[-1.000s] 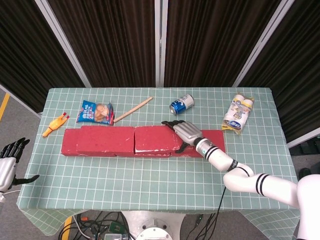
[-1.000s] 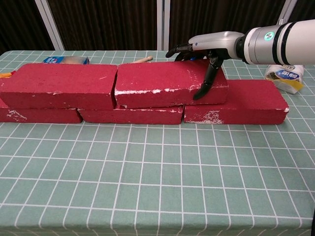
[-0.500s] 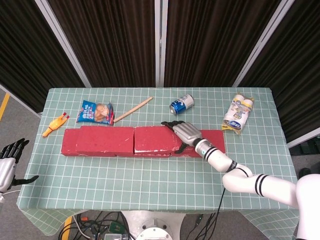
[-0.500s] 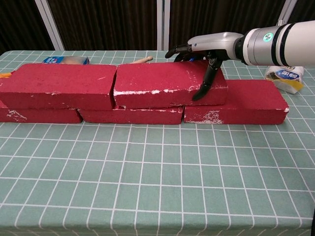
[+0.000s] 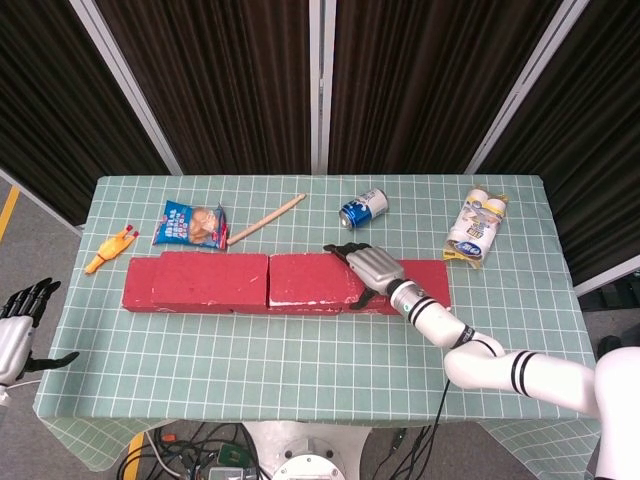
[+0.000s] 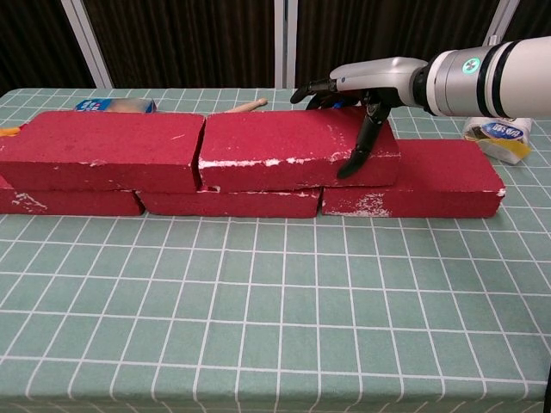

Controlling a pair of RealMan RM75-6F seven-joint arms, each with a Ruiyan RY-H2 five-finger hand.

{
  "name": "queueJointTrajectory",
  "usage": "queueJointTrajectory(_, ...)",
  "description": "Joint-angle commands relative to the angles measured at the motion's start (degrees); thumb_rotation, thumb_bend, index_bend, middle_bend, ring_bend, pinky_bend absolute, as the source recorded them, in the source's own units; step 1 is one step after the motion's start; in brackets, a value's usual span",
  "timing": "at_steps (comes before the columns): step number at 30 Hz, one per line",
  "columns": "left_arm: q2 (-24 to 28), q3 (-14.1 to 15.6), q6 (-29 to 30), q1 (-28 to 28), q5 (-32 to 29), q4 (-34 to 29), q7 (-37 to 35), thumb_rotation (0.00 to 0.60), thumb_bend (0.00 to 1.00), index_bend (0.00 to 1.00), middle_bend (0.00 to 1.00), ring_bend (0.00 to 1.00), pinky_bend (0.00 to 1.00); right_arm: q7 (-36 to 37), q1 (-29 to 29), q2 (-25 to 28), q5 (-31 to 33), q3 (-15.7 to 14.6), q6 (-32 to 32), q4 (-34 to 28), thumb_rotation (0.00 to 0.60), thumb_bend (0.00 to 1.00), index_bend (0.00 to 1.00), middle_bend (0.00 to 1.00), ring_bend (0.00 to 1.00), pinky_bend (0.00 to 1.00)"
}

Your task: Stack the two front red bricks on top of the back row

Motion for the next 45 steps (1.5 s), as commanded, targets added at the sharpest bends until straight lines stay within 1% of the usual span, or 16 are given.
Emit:
queueJointTrajectory(1, 0.0, 0.0, 0.0, 0.0, 0.1, 0.1, -0.1, 0.6, 0.01, 0.02, 0.0, 0.0, 0.0, -0.2, 0.0, -0.2, 0.2, -0.1, 0.2, 0.0, 0.6, 0.02, 0.0, 0.13, 0.08, 0.13)
queueJointTrajectory(35, 0.0, 0.1, -0.2, 0.1, 0.2, 0.8, -1.1, 0.6, 0.01, 0.02, 0.0, 0.0, 0.0, -1.1, 0.5, -1.6, 2.6, -0.2, 0.9, 0.4, 0.6, 0.02, 0.0, 0.12, 0.06, 0.12)
queueJointTrajectory(38, 0.0, 0.2, -0.3, 0.2, 0.1, 0.8, -1.2, 0.6, 0.01, 0.02, 0.0, 0.0, 0.0, -1.2, 0.5, -1.6, 2.8, -0.3, 0.8, 0.5, 0.6, 0.02, 0.0, 0.11, 0.05, 0.12)
queueJointTrajectory(42, 0.0, 0.2, -0.4, 0.2, 0.1, 0.8, -1.3, 0.6, 0.01, 0.02, 0.0, 0.0, 0.0, -1.3, 0.6, -1.6, 3.1, -0.3, 0.7, 0.4, 0.6, 0.01, 0.0, 0.07, 0.01, 0.11)
queueJointTrajectory(45, 0.0, 0.2, -0.4, 0.2, 0.1, 0.9, -1.3, 0.6, 0.01, 0.02, 0.0, 0.0, 0.0, -1.3, 0.5, -1.6, 3.1, -0.3, 0.8, 0.4, 0.6, 0.0, 0.0, 0.03, 0.0, 0.06)
